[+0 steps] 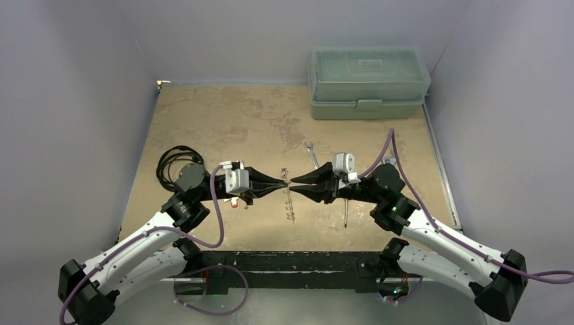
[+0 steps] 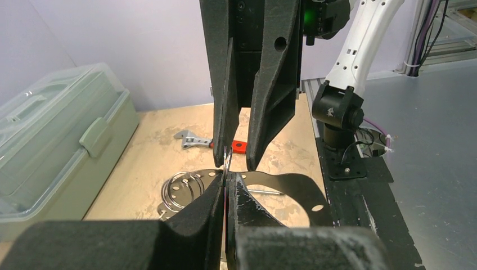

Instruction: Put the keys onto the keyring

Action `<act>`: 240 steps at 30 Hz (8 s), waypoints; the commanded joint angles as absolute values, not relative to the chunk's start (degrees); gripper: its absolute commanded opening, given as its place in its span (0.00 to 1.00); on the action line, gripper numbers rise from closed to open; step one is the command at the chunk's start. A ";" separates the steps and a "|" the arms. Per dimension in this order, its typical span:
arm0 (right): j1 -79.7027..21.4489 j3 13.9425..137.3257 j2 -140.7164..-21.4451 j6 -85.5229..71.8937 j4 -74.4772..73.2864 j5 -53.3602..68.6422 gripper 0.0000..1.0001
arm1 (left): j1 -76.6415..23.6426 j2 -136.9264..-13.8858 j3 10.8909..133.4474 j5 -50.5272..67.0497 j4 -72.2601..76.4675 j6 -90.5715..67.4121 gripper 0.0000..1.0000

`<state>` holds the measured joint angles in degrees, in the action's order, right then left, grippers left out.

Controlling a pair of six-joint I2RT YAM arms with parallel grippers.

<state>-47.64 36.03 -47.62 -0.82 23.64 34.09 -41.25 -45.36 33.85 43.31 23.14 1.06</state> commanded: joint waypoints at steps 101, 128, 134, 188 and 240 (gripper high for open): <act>-52.07 51.74 -55.72 14.24 -5.93 26.38 0.00 | -40.18 -51.67 45.11 43.52 -4.44 17.40 0.13; -52.29 41.29 -42.57 2.46 15.37 26.49 0.38 | -39.89 -40.46 31.42 40.37 34.59 -3.33 0.00; -52.29 41.86 -43.84 1.77 15.97 28.84 0.34 | -39.29 -40.34 28.83 41.20 45.66 -10.54 0.00; -52.29 42.24 -45.79 2.72 19.66 31.61 0.35 | -37.71 -49.56 27.89 51.63 61.16 -23.69 0.00; -52.29 44.87 -48.46 5.05 15.06 29.74 0.00 | -37.63 -49.35 35.69 48.62 30.60 -6.51 0.56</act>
